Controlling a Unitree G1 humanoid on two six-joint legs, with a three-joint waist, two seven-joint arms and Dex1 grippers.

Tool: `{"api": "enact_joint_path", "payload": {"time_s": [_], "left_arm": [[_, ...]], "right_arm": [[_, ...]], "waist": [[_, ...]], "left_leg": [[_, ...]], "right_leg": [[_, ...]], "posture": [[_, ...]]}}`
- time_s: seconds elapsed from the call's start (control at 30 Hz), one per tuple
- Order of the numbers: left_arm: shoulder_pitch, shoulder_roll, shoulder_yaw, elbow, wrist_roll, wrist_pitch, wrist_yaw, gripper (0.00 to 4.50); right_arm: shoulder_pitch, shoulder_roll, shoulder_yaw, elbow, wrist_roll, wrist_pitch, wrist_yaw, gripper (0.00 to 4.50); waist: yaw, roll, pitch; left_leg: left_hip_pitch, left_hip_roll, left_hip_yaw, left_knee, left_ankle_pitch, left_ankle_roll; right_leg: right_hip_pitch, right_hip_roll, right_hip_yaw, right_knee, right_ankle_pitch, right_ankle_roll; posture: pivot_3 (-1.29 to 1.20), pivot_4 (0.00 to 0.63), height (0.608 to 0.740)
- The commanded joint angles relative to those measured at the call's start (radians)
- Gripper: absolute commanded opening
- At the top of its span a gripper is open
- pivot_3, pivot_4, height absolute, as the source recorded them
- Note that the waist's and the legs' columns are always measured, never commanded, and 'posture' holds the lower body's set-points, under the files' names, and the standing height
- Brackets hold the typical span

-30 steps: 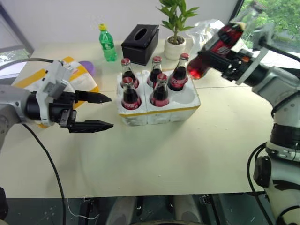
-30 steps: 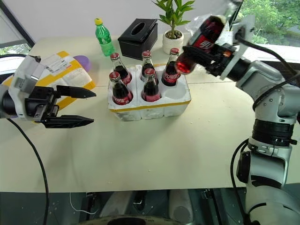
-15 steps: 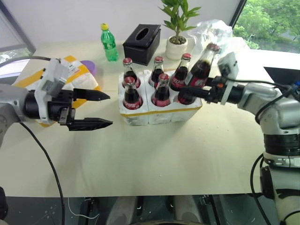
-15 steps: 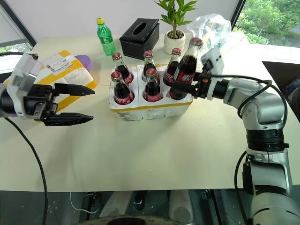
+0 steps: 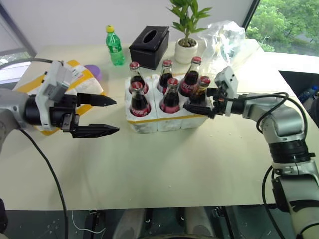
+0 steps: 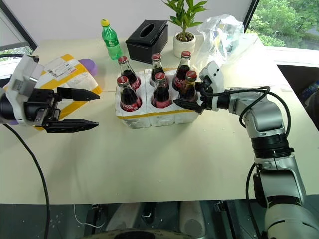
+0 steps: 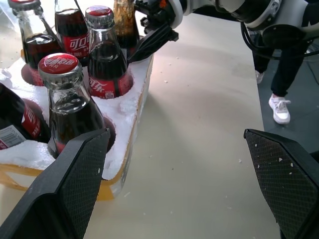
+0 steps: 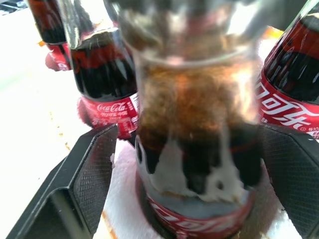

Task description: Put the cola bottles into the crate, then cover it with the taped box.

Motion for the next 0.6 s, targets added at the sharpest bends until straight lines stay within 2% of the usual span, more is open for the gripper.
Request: {"api": "enact_joint_path", "payload": {"time_s": [0.03, 0.13, 0.23, 0.33, 0.5, 0.6], "left_arm": [[0.026, 0.024, 0.069, -0.031, -0.007, -0.002, 0.024, 4.50], [0.067, 0.028, 0.131, -0.044, 0.000, 0.001, 0.070, 4.50], [0.124, 0.032, 0.222, -0.065, 0.020, 0.011, 0.142, 4.50], [0.278, 0.046, 0.345, -0.113, 0.148, -0.014, 0.203, 4.50], [0.567, 0.038, 0.526, -0.149, 0.414, -0.099, 0.246, 4.50], [0.799, 0.012, 0.610, -0.092, 0.674, -0.276, 0.260, 4.50]], "right_arm": [[-0.031, -0.090, -0.133, -0.098, 0.117, 0.079, 0.071, 4.44], [-0.045, -0.175, -0.226, -0.150, 0.227, 0.159, 0.132, 4.44], [-0.020, -0.264, -0.281, -0.170, 0.268, 0.167, 0.204, 4.44], [0.010, -0.319, -0.309, -0.166, 0.295, 0.182, 0.243, 4.44], [0.052, -0.305, -0.303, -0.187, 0.280, 0.128, 0.239, 4.44], [0.052, -0.282, -0.294, -0.187, 0.310, 0.141, 0.245, 4.44]], "waist": [[0.001, 0.000, 0.000], [0.000, 0.000, 0.000], [0.000, 0.000, 0.000], [-0.005, 0.000, 0.000], [-0.002, 0.000, 0.000], [0.000, 0.000, 0.000]], "left_leg": [[0.000, 0.000, 0.000, 0.000, 0.000, 0.000], [0.000, 0.000, 0.000, 0.000, -0.001, 0.002], [0.000, 0.001, 0.000, -0.001, -0.003, 0.004], [0.001, 0.001, 0.001, -0.001, -0.003, 0.004], [0.001, 0.002, 0.002, -0.002, -0.003, 0.004], [0.001, 0.002, 0.002, -0.002, -0.003, 0.004]], "right_leg": [[0.000, 0.000, 0.000, 0.000, 0.000, 0.000], [0.000, -0.001, 0.000, 0.000, 0.000, 0.000], [0.000, -0.002, 0.000, -0.001, 0.000, 0.000], [0.001, -0.002, 0.000, -0.001, 0.000, 0.000], [0.000, -0.003, 0.000, -0.001, 0.000, 0.000], [0.000, -0.004, 0.000, -0.002, 0.000, -0.001]], "posture": [[0.00, 0.150, 0.732], [0.00, 0.150, 0.732], [0.00, 0.150, 0.732], [0.00, 0.150, 0.732], [0.00, 0.150, 0.732], [0.00, 0.150, 0.732]]}}
